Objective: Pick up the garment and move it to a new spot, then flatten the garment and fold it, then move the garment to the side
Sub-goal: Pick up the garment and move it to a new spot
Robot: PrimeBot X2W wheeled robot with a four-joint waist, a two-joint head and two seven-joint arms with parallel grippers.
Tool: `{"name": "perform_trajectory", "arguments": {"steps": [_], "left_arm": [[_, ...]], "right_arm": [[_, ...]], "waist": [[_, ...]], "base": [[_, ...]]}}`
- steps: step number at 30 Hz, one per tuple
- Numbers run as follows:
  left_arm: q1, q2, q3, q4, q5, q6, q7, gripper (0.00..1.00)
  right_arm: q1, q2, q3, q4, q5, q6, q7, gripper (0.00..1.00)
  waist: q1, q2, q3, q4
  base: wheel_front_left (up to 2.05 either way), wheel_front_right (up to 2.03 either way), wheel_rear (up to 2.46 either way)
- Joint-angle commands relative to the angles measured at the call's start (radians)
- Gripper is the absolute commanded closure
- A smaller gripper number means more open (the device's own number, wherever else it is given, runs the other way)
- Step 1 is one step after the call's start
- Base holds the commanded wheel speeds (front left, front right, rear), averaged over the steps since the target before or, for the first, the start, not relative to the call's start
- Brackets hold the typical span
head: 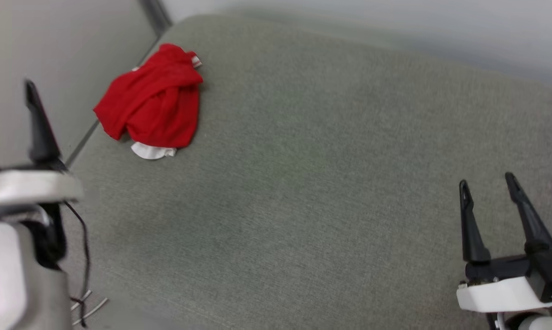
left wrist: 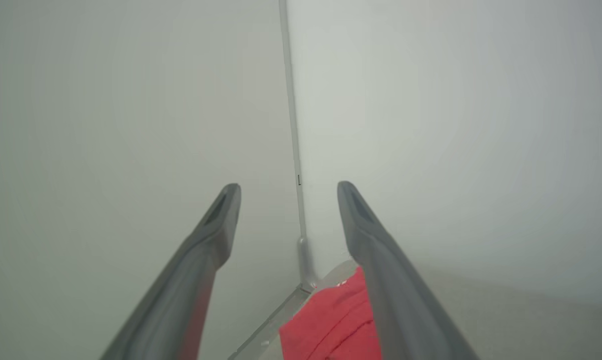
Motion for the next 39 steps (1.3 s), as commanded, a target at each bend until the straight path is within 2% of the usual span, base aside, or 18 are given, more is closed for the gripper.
{"name": "perform_trajectory", "arguments": {"steps": [1, 5, 7, 12, 16, 21, 22, 23, 28, 32, 33, 35, 39], "left_arm": [[-0.047, 0.024, 0.014, 0.011, 0.000, -0.009, -0.002, 0.00], [-0.179, 0.093, 0.052, 0.059, -0.027, -0.035, -0.002, 0.00], [-0.254, 0.156, 0.074, 0.128, -0.054, -0.054, -0.002, 0.00], [-0.398, 0.266, 0.046, 0.253, -0.101, -0.080, 0.019, 0.00], [-0.474, 0.338, -0.003, 0.331, -0.170, -0.086, 0.101, 0.00], [-0.503, 0.429, -0.141, 0.381, -0.350, -0.087, 0.288, 0.00], [-0.503, 0.429, -0.141, 0.381, -0.350, -0.087, 0.288, 0.00], [-0.510, 0.466, -0.192, 0.392, -0.429, -0.087, 0.358, 0.00], [-0.483, 0.539, -0.332, 0.417, -0.618, -0.087, 0.621, 0.00], [-0.466, 0.558, -0.411, 0.438, -0.739, -0.088, 0.770, 0.00], [-0.466, 0.558, -0.411, 0.438, -0.739, -0.088, 0.770, 0.00], [-0.462, 0.563, -0.438, 0.458, -0.798, -0.088, 0.839, 0.00], [-0.446, 0.543, -0.492, 0.505, -0.859, -0.087, 0.927, 0.00]], "right_arm": [[-0.022, -0.003, -0.004, -0.011, -0.010, 0.000, -0.002, 0.00], [-0.059, -0.026, -0.016, -0.040, -0.027, 0.000, -0.002, 0.00], [-0.075, -0.038, -0.021, -0.056, -0.032, 0.000, -0.002, 0.00], [-0.105, -0.072, -0.036, -0.103, -0.037, 0.000, -0.002, 0.00], [-0.125, -0.094, -0.042, -0.138, -0.042, 0.000, -0.002, 0.00], [-0.140, -0.113, -0.050, -0.177, -0.046, 0.000, -0.002, 0.00], [-0.140, -0.113, -0.050, -0.177, -0.046, 0.000, -0.002, 0.00], [-0.140, -0.120, -0.052, -0.190, -0.048, 0.000, -0.002, 0.00], [-0.135, -0.134, -0.059, -0.213, -0.054, 0.000, -0.002, 0.00], [-0.131, -0.142, -0.066, -0.227, -0.060, 0.000, -0.002, 0.00], [-0.131, -0.142, -0.066, -0.227, -0.060, 0.000, -0.002, 0.00], [-0.128, -0.145, -0.068, -0.232, -0.062, 0.000, -0.002, 0.00], [-0.122, -0.152, -0.073, -0.237, -0.062, 0.000, -0.002, 0.00]], "waist": [[-0.0001, 0.0000, 0.091, -0.043], [-0.0001, 0.0000, 0.175, -0.071], [-0.0001, 0.0000, 0.216, -0.082], [-0.0001, 0.0000, 0.298, -0.100], [-0.0001, 0.0000, 0.350, -0.117], [-0.0001, 0.0000, 0.394, -0.135], [-0.0001, 0.0000, 0.394, -0.135], [-0.0001, 0.0000, 0.409, -0.142], [-0.0001, 0.0000, 0.439, -0.158], [-0.0001, 0.0000, 0.461, -0.169], [-0.0001, 0.0000, 0.461, -0.169], [-0.0001, 0.0000, 0.471, -0.172], [-0.0001, 0.0000, 0.485, -0.175]], "base": [[0.00, 0.00, 0.00], [0.00, 0.00, 0.00], [0.00, 0.00, 0.00], [0.00, 0.00, 0.00], [0.00, 0.00, 0.00], [0.00, 0.00, 0.00], [0.00, 0.00, 0.00], [0.00, 0.00, 0.00], [0.00, 0.00, 0.00], [0.00, 0.00, 0.00], [0.00, 0.00, 0.00], [0.00, 0.00, 0.00], [0.00, 0.00, 0.00]]}}
